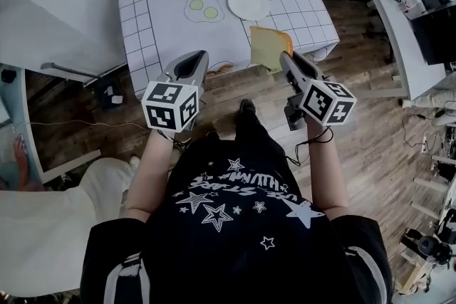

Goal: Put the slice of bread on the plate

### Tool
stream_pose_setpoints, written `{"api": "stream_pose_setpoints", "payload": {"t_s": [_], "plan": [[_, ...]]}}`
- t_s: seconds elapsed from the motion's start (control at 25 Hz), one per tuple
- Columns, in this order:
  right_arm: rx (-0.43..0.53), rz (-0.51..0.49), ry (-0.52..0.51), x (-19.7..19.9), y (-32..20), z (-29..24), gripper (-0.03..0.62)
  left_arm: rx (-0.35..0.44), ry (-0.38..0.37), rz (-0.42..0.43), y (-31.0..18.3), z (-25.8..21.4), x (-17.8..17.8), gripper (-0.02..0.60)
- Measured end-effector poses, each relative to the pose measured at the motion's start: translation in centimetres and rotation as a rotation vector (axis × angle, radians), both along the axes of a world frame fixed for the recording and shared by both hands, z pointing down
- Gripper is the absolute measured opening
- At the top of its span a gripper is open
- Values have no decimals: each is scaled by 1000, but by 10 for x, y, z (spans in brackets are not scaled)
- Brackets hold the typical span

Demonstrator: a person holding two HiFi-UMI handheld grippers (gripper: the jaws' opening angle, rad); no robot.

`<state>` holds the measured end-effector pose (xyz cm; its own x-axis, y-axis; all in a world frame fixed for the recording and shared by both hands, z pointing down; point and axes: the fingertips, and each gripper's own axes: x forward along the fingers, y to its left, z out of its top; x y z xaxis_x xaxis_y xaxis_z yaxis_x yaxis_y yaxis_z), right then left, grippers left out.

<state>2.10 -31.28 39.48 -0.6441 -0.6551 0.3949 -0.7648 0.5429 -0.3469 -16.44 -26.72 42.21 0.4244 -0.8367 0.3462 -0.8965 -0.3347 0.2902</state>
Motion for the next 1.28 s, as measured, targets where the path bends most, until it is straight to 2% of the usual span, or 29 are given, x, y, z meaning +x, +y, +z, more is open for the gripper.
{"api": "stream_pose_setpoints", "payload": {"t_s": [0.2, 0.4, 0.84, 0.92, 1.12, 1.28], "plan": [[-9, -29, 10, 17, -37, -3, 92, -19, -21, -35, -19, -8, 11, 8], [-12, -96, 7, 8, -85, 1, 92, -40, -29, -100, -44, -5, 7, 8], [17, -211, 76, -5, -173, 12, 92, -56, -38, -202, -108, -6, 0, 8], [48, -237, 121, -8, -184, 14, 92, -58, -31, -229, -117, -6, -4, 8], [197, -385, 222, -26, -198, 12, 92, -56, -35, -286, -131, -9, -11, 8], [306, -468, 343, -39, -211, 17, 92, -64, -40, -332, -136, -7, -19, 8]]}}
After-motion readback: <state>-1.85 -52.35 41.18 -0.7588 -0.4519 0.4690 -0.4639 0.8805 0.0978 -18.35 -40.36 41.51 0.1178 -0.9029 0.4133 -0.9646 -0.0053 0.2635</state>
